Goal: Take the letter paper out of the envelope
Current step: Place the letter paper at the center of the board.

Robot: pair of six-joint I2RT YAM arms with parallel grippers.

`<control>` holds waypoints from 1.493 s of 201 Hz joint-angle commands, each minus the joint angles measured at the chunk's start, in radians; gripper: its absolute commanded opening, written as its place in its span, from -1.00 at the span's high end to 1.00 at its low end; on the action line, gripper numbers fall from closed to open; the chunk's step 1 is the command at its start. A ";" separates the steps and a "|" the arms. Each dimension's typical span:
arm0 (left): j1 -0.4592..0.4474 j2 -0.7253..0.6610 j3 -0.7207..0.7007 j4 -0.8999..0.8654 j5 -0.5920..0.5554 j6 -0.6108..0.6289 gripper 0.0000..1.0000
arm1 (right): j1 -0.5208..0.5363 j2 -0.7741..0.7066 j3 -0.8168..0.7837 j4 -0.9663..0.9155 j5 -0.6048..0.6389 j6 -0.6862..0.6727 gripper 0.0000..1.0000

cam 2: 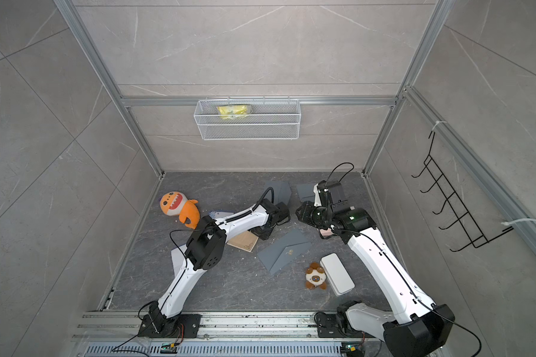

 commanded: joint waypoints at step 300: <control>0.092 -0.196 -0.081 0.228 0.368 -0.033 -0.35 | 0.163 0.071 -0.137 -0.073 0.113 0.320 0.00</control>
